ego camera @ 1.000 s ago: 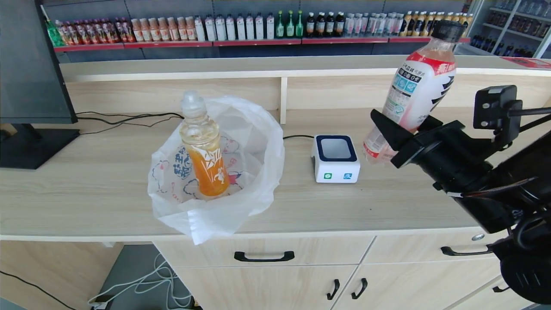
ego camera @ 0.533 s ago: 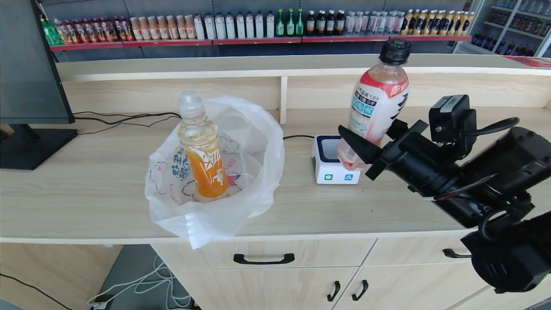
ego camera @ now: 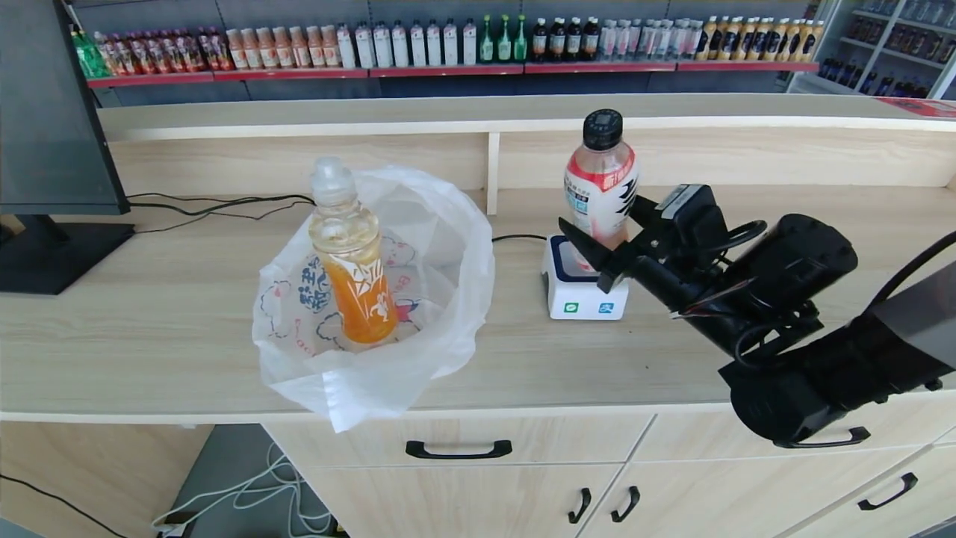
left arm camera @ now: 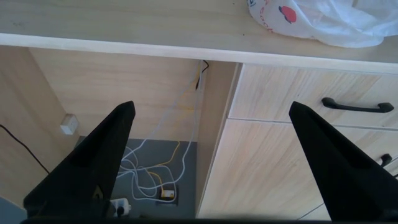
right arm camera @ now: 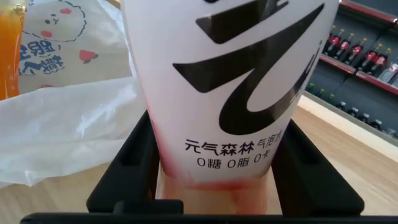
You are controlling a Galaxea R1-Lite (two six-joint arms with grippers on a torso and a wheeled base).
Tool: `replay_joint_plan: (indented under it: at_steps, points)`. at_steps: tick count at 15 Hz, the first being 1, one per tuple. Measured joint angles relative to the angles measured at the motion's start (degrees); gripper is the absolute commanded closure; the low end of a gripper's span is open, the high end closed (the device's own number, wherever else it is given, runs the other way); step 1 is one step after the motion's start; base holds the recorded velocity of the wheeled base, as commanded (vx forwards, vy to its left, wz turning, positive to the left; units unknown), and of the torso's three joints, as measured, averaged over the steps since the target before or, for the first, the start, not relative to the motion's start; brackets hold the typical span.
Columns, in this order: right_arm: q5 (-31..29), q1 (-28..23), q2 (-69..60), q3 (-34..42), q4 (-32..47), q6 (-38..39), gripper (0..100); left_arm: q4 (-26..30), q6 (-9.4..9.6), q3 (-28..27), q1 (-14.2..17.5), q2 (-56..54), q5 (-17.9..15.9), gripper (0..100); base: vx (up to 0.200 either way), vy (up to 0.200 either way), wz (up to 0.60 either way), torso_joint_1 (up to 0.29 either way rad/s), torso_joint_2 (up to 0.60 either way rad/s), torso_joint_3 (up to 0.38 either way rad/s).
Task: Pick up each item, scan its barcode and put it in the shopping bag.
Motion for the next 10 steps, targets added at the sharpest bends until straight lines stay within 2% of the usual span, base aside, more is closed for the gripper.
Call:
replay_joint_plan:
  at_steps: [5,10]
  points:
    - [1.0,-0.4,4.2,-6.1,0.0,-6.4,100,0.0,0.02,0.0,0.0,0.0,0.0,0,0.000,0.000,0.00,0.000,0.00,0.000]
    - [9.0,-2.9,4.9,-11.4,0.3,-9.6,100,0.0,0.17,0.0,0.0,0.0,0.0,0,0.000,0.000,0.00,0.000,0.00,0.000]
